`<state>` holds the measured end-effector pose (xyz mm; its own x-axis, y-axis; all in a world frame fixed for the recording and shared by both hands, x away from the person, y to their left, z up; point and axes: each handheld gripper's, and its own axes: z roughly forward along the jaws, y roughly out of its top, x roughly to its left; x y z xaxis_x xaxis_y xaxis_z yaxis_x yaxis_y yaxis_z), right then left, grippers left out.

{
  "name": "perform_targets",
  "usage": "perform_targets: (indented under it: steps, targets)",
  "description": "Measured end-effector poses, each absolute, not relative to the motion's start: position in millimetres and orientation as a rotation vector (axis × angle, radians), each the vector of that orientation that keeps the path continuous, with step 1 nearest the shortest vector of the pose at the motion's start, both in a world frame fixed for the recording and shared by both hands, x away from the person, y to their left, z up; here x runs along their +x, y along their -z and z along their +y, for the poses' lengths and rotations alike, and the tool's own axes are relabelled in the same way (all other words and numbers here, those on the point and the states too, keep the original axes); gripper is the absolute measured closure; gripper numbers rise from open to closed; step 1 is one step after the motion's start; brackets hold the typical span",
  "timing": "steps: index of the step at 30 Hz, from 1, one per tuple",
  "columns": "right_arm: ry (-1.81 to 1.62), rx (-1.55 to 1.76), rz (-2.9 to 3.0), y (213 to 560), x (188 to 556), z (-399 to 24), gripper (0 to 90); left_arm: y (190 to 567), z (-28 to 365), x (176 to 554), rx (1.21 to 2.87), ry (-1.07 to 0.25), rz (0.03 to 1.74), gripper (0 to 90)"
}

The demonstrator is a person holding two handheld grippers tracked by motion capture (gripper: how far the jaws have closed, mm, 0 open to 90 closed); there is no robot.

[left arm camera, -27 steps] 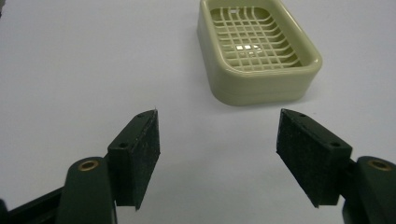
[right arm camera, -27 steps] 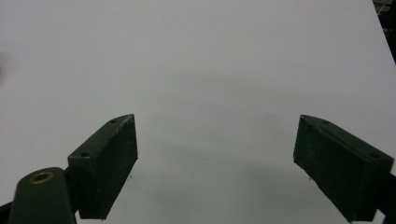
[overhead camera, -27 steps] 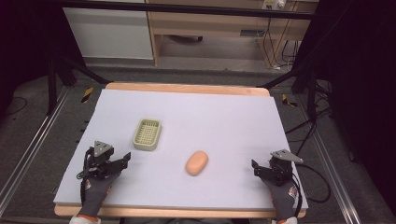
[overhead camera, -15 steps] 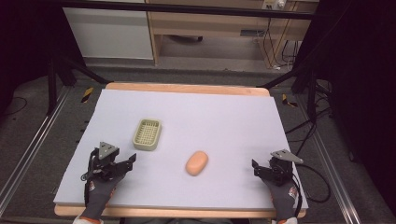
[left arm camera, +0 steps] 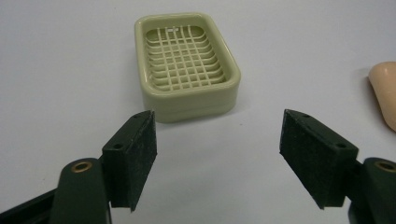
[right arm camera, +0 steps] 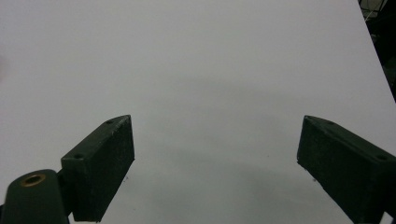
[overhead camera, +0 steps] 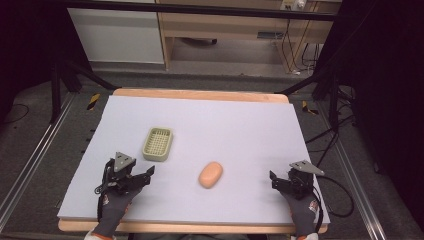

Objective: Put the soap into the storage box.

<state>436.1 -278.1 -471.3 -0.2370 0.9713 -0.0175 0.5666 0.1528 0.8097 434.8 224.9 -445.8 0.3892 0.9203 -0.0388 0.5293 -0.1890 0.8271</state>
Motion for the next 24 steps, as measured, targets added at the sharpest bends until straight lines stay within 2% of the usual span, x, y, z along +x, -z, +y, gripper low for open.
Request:
perform_targets:
  steps: [24]
  targets:
    - [-0.931, 1.459, 1.868, 470.8, 435.9, -275.4, 10.7, 442.4, 196.2, 431.5, 1.910, -0.590, 1.172, 22.9]
